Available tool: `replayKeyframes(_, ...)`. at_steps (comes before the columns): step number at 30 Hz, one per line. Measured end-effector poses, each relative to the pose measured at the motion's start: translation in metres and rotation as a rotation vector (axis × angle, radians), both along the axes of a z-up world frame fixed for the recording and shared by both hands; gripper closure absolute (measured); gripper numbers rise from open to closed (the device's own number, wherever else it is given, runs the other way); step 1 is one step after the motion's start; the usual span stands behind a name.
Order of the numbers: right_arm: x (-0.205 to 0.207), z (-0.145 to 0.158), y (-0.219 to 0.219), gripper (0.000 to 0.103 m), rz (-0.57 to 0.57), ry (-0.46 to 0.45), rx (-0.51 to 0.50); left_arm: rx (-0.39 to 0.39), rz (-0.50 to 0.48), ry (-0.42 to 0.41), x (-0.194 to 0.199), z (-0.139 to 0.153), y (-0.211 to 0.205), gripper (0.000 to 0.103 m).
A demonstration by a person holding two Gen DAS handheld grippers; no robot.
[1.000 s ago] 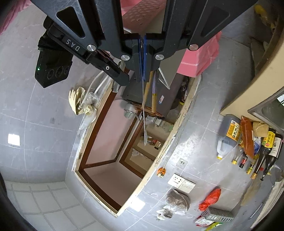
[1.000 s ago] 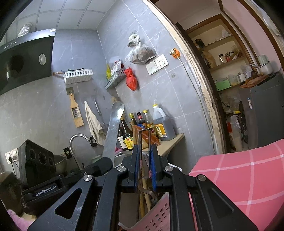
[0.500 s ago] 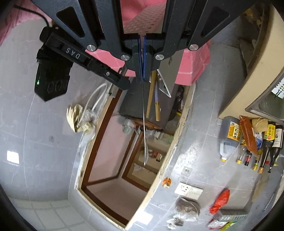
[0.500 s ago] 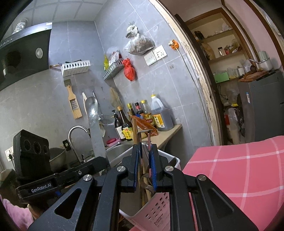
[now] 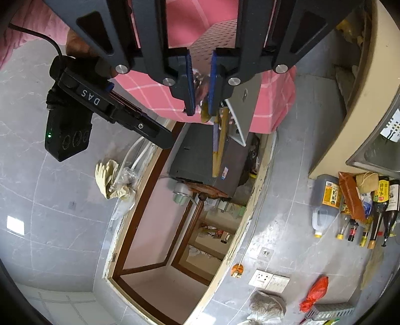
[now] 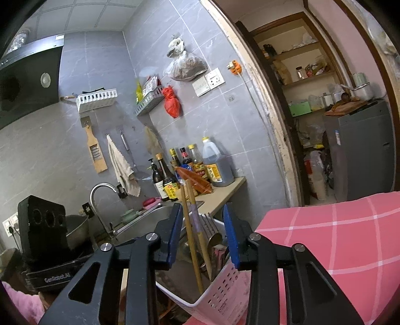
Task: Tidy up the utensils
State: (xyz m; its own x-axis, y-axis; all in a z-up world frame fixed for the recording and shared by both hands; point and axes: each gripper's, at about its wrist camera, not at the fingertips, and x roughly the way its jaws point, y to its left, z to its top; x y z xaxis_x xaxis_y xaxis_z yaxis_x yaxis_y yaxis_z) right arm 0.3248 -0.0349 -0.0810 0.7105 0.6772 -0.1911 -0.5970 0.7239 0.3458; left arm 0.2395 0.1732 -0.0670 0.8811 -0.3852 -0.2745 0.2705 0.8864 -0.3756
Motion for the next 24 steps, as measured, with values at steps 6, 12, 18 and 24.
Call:
replayKeyframes(6, -0.014, 0.014, -0.015, 0.061, -0.080, -0.001, -0.010, -0.011, 0.006, -0.010, -0.003, 0.010, 0.000, 0.073)
replayKeyframes(12, -0.031, 0.033, -0.039, 0.046, -0.166, -0.008, -0.025, 0.024, 0.042, -0.027, -0.011, 0.030, -0.012, 0.043)
replayKeyframes(18, -0.056, 0.055, -0.077, 0.032, -0.256, -0.017, -0.050, 0.046, 0.101, -0.041, -0.024, 0.052, -0.030, 0.020)
replayKeyframes(24, -0.091, 0.068, -0.118, 0.019, -0.336, -0.014, -0.104, 0.103, 0.160, -0.038, -0.046, 0.070, -0.056, 0.004)
